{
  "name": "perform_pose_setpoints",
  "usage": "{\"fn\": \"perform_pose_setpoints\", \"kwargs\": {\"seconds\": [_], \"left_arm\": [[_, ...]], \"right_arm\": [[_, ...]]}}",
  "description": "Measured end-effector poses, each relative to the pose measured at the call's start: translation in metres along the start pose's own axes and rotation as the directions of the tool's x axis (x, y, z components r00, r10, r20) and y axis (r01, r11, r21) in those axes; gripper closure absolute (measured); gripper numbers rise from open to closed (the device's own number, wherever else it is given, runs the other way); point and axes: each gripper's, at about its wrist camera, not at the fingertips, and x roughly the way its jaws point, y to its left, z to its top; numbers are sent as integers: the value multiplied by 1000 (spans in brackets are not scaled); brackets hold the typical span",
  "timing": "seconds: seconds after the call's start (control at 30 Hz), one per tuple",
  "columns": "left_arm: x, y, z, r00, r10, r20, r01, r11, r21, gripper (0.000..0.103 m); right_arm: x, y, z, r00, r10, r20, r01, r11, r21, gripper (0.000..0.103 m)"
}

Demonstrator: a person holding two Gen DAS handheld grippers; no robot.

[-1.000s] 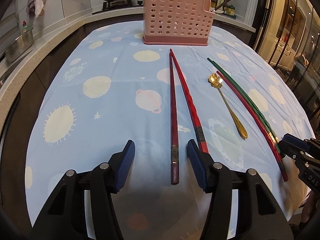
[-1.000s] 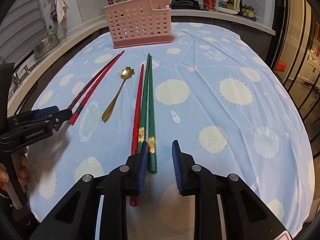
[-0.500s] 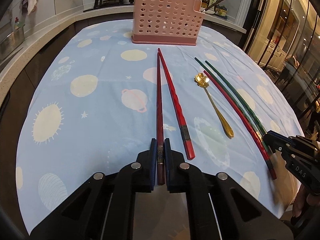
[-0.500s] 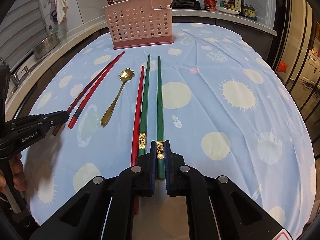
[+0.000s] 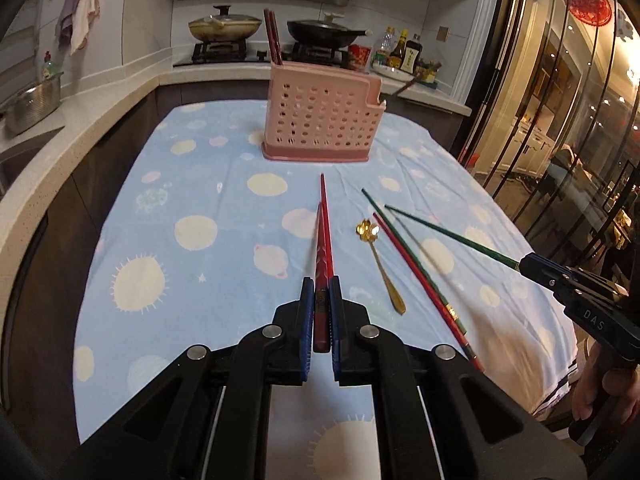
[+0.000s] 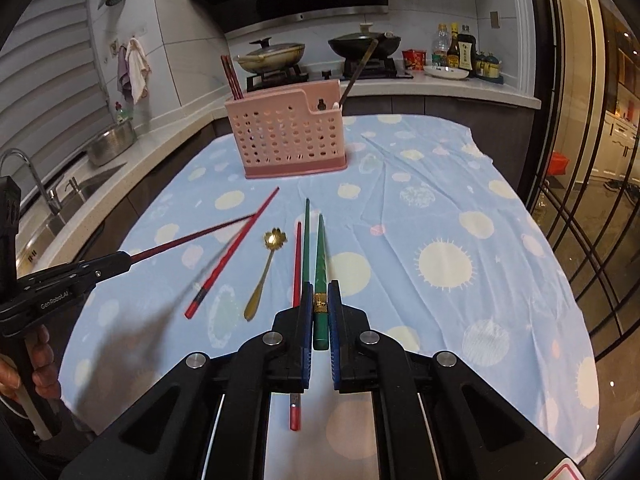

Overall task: Organize utensils
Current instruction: 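Lift both chopsticks and lower them into the pink holder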

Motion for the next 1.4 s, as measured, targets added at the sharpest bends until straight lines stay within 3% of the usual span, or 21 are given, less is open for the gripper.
{"fn": "perform_pose_setpoints", "kwargs": {"seconds": [0.2,0.5,0.87,1.13,1.4], "left_arm": [[-24,3,46,992,10,124,-12,1000,17,96],[-29,0,117,973,26,230,-41,997,62,96],[-52,-14,203,927,-2,375,-42,993,109,96],[-39,-25,276,901,-27,433,-32,991,128,96],[8,-24,325,911,-49,410,-1,993,120,96]], "right_arm": [[-23,-6,48,993,22,115,-22,1000,0,96],[-33,0,119,972,48,228,-40,998,-40,96],[-31,19,205,934,110,339,-94,993,-66,96],[-5,28,290,910,117,399,-111,993,-38,96],[50,33,342,904,105,414,-115,993,-2,96]]}}
